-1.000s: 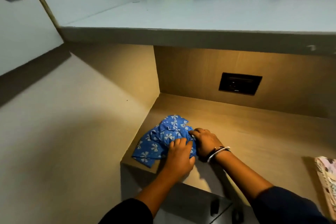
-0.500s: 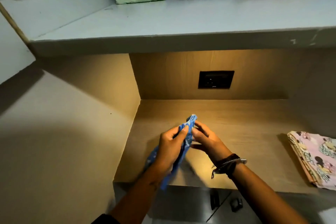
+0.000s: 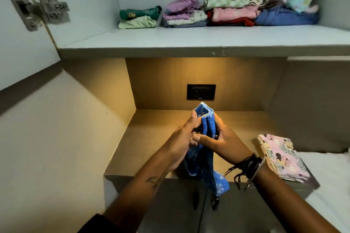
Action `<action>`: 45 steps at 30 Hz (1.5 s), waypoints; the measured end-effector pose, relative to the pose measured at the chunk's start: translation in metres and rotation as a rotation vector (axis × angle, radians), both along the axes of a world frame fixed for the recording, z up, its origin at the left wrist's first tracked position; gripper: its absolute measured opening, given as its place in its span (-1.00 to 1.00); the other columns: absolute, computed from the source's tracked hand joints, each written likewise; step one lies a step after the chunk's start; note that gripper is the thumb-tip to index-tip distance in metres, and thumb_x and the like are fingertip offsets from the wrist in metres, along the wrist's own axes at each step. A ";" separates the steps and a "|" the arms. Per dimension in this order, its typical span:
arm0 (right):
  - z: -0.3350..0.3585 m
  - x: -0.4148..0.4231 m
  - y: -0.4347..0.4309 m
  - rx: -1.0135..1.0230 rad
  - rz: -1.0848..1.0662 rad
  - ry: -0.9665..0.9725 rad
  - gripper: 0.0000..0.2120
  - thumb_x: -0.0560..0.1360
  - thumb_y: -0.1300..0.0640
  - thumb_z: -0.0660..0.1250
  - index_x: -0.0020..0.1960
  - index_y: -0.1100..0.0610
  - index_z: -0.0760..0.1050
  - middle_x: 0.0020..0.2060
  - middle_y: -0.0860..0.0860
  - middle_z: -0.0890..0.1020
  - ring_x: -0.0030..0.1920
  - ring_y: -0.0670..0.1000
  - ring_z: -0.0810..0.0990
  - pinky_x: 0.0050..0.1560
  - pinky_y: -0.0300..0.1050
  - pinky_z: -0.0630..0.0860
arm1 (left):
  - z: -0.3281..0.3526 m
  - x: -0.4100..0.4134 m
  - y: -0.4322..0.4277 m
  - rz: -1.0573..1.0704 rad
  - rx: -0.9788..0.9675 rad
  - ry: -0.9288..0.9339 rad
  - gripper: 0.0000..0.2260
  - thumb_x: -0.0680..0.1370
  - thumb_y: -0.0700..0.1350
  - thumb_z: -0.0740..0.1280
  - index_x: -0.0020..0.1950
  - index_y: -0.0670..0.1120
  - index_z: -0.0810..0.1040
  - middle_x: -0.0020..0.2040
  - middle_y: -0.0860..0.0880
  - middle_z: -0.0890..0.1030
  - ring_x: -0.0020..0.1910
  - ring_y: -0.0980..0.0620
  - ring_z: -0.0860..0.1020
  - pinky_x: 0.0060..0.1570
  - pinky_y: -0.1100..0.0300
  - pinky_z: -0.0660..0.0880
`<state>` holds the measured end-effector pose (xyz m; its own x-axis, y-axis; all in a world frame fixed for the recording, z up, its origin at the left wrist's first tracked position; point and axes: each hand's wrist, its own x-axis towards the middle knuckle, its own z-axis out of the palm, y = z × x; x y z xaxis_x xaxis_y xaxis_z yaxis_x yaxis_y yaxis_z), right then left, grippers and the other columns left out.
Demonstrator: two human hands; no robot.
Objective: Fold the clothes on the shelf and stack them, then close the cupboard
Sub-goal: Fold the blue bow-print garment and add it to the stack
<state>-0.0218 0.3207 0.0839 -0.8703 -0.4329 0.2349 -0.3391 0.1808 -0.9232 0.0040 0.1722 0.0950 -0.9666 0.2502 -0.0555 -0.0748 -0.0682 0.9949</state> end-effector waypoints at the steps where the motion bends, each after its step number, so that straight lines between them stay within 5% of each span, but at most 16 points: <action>1: 0.000 0.004 0.009 -0.009 -0.047 0.005 -0.56 0.40 0.02 0.47 0.23 0.02 0.44 0.00 -0.03 0.66 0.01 -0.10 0.65 0.00 -0.19 0.57 | 0.003 0.006 0.008 -0.042 -0.032 0.014 -0.48 0.62 0.25 -0.07 0.31 0.07 0.55 0.23 0.00 0.62 0.25 0.00 0.54 0.26 0.04 0.43; 3: 0.000 0.008 0.026 -0.042 -0.151 -0.003 -0.75 0.47 0.15 0.43 0.13 0.06 0.52 -0.06 -0.02 0.69 -0.06 -0.12 0.65 -0.04 -0.16 0.53 | 0.013 0.015 0.017 -0.056 -0.127 0.045 -0.46 0.64 0.22 -0.10 0.37 0.03 0.51 0.22 0.04 0.58 0.17 0.08 0.49 0.11 0.11 0.36; 6: 0.011 0.011 0.051 -0.121 -0.121 -0.114 -0.81 0.52 0.25 0.33 0.08 0.05 0.58 -0.05 0.04 0.70 -0.04 -0.02 0.66 0.06 0.00 0.55 | 0.023 0.022 0.023 0.131 -0.340 0.224 -0.60 0.53 0.18 0.18 0.18 0.00 0.64 0.08 -0.05 0.60 -0.03 0.11 0.45 0.03 0.11 0.37; 8: 0.022 0.013 0.064 -0.191 -0.059 -0.199 -0.81 0.49 0.23 0.32 0.07 0.05 0.58 -0.03 0.06 0.71 -0.02 0.05 0.67 0.10 0.04 0.54 | 0.025 0.024 0.026 0.322 -0.651 0.409 -0.55 0.41 0.17 0.38 0.27 0.05 0.52 0.16 0.02 0.48 0.13 0.13 0.42 0.19 0.07 0.41; 11: 0.036 0.014 0.074 -0.210 0.059 -0.228 -0.74 0.38 0.17 0.30 0.07 0.10 0.57 -0.03 0.09 0.69 -0.03 0.09 0.66 0.08 0.04 0.53 | 0.038 0.024 0.035 0.229 -0.943 0.494 -0.21 0.34 0.15 0.51 0.48 0.14 0.21 0.42 0.08 0.26 0.37 0.07 0.25 0.34 0.06 0.27; 14: 0.043 0.016 0.070 -0.207 0.106 -0.219 -0.69 0.37 0.16 0.29 0.10 0.12 0.53 -0.02 0.12 0.67 -0.03 0.10 0.64 0.04 -0.01 0.55 | 0.064 0.017 0.034 0.078 -0.790 0.402 -0.62 0.41 -0.05 0.52 0.18 -0.07 0.55 0.13 -0.05 0.60 0.09 0.00 0.60 0.11 -0.10 0.59; 17: 0.042 0.017 0.068 -0.243 0.084 -0.167 -0.64 0.36 0.07 0.35 0.15 0.06 0.50 -0.02 0.03 0.68 -0.02 0.04 0.65 -0.04 -0.13 0.58 | 0.078 0.014 0.030 0.039 -0.717 0.397 -0.80 0.46 -0.14 0.49 -0.02 -0.20 0.58 -0.05 -0.16 0.68 -0.08 -0.09 0.68 -0.06 -0.11 0.63; 19: 0.029 0.016 0.073 -0.219 0.105 -0.184 -0.54 0.35 0.01 0.43 0.22 0.05 0.47 0.07 0.07 0.67 0.07 0.11 0.65 0.08 0.02 0.58 | 0.083 0.016 0.027 -0.001 -0.629 0.407 -0.85 0.47 -0.15 0.48 -0.06 -0.18 0.57 -0.06 -0.19 0.70 -0.09 -0.11 0.69 -0.12 0.00 0.63; 22: 0.001 0.016 0.079 -0.099 0.168 -0.264 -0.47 0.33 -0.03 0.50 0.20 0.17 0.48 0.12 0.20 0.64 0.11 0.25 0.62 0.20 0.25 0.50 | 0.092 0.015 0.018 -0.058 -0.556 0.379 -0.86 0.48 -0.11 0.46 -0.07 -0.16 0.59 -0.10 -0.14 0.72 -0.12 -0.09 0.71 -0.18 0.13 0.63; 31: -0.050 0.023 0.053 -0.043 0.268 -0.411 -0.56 0.40 0.33 0.45 0.24 0.14 0.45 0.16 0.08 0.65 0.16 0.12 0.62 0.16 0.04 0.56 | 0.124 0.000 0.002 -0.049 -0.578 0.444 -0.75 0.47 -0.09 0.46 -0.02 -0.27 0.60 -0.14 -0.13 0.73 -0.20 -0.03 0.72 -0.23 0.20 0.64; 39: -0.078 0.002 0.044 0.034 0.130 -0.479 -0.52 0.25 0.02 0.53 0.09 0.19 0.54 0.00 0.07 0.72 0.00 0.08 0.69 0.03 -0.03 0.62 | 0.137 -0.010 -0.038 0.149 -0.523 0.514 -0.86 0.46 -0.06 0.46 -0.12 -0.12 0.64 -0.22 -0.03 0.74 -0.27 0.04 0.71 -0.29 0.23 0.63; 42: -0.082 -0.021 0.067 0.086 0.073 -0.549 -0.58 0.17 0.06 0.55 -0.04 0.20 0.58 -0.19 0.03 0.74 -0.19 0.01 0.71 -0.20 -0.20 0.61 | 0.106 -0.021 -0.065 0.269 -0.405 0.439 -0.86 0.46 -0.05 0.44 -0.13 -0.13 0.63 -0.22 -0.07 0.73 -0.27 -0.01 0.70 -0.29 0.17 0.62; 45: -0.086 -0.047 0.094 0.213 0.084 -0.588 -0.57 0.20 0.12 0.55 0.01 0.24 0.58 -0.14 0.13 0.73 -0.18 0.10 0.71 -0.20 -0.12 0.62 | 0.048 -0.038 -0.096 0.397 -0.254 0.255 -0.85 0.50 -0.04 0.43 -0.07 -0.12 0.64 -0.13 -0.17 0.72 -0.15 -0.19 0.70 -0.15 -0.10 0.62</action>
